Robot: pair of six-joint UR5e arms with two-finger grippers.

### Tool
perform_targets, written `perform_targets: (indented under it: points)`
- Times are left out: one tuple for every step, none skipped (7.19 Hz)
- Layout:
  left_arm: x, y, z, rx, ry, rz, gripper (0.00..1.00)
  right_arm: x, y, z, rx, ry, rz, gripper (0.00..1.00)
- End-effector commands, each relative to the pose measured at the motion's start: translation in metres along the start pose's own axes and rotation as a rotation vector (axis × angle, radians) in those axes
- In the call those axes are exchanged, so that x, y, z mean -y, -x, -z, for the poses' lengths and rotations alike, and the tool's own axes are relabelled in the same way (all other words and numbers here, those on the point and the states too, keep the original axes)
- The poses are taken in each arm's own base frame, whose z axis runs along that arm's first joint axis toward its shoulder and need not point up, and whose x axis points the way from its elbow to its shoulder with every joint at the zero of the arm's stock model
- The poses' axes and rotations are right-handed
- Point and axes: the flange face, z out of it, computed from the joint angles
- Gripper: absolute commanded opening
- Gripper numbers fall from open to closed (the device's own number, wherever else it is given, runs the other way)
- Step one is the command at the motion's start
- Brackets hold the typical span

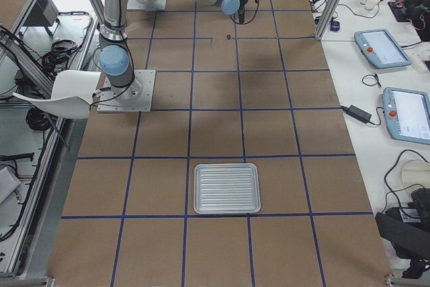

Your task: Place bearing gear from tray to pile

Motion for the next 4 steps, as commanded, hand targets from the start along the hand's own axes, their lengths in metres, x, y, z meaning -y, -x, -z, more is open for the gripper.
perform_targets:
  points:
    - [-0.018,-0.065,-0.017,0.162,-0.053,-0.043,1.0,0.049,-0.038,0.103,-0.045,0.094,-0.014,1.0]
    - [-0.026,-0.092,-0.032,0.212,-0.058,-0.02,1.0,0.058,-0.056,0.133,-0.098,0.125,-0.046,1.0]
    - [-0.033,-0.107,-0.045,0.212,-0.048,0.009,1.0,0.061,-0.073,0.171,-0.162,0.122,-0.072,1.0]
    - [-0.041,-0.128,-0.056,0.241,-0.05,0.033,1.0,0.054,-0.085,0.197,-0.207,0.121,-0.088,1.0]
